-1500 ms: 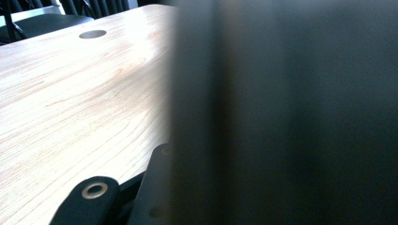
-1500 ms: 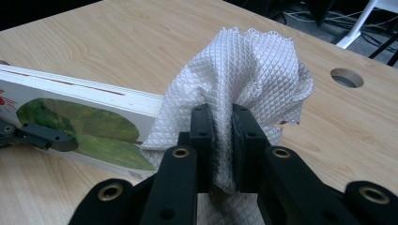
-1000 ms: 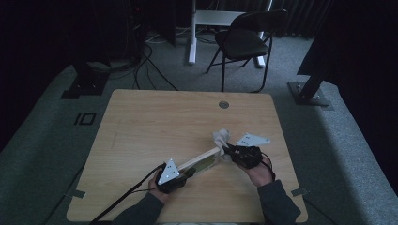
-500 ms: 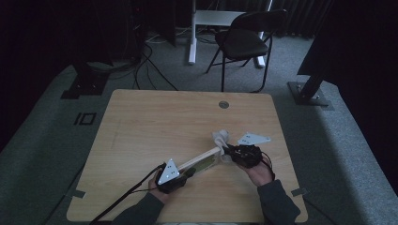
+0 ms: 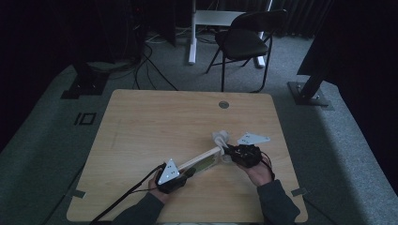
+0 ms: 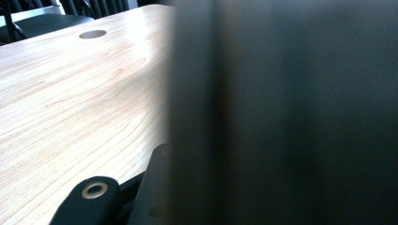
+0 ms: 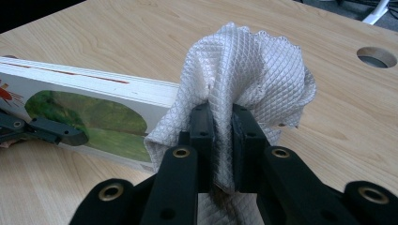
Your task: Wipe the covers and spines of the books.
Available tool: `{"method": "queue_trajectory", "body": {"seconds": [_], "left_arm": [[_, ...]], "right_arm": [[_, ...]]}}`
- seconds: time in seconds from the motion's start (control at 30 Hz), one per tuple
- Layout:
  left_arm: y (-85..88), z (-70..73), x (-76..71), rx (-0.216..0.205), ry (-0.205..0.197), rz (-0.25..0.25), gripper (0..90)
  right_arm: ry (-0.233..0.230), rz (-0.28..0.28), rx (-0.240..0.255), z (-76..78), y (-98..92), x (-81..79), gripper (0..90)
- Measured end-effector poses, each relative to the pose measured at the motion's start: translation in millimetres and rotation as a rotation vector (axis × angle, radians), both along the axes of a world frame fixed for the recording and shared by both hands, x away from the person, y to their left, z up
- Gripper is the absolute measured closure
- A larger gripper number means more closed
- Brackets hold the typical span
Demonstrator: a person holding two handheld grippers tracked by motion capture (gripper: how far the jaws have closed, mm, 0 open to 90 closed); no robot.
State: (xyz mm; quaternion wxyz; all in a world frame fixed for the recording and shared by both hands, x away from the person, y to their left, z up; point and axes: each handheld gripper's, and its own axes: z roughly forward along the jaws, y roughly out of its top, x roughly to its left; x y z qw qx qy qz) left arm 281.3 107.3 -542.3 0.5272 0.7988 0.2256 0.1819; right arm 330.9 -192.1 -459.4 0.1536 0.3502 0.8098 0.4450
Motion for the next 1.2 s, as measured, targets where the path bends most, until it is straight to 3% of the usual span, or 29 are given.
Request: {"method": "queue_trajectory", "body": {"seconds": [1.2], "left_arm": [[0.1, 0.0, 0.1, -0.001, 0.002, 0.000, 75.9]], "right_arm": [[0.062, 0.010, -0.053, -15.3, 4.4, 6.4, 81.8]]}}
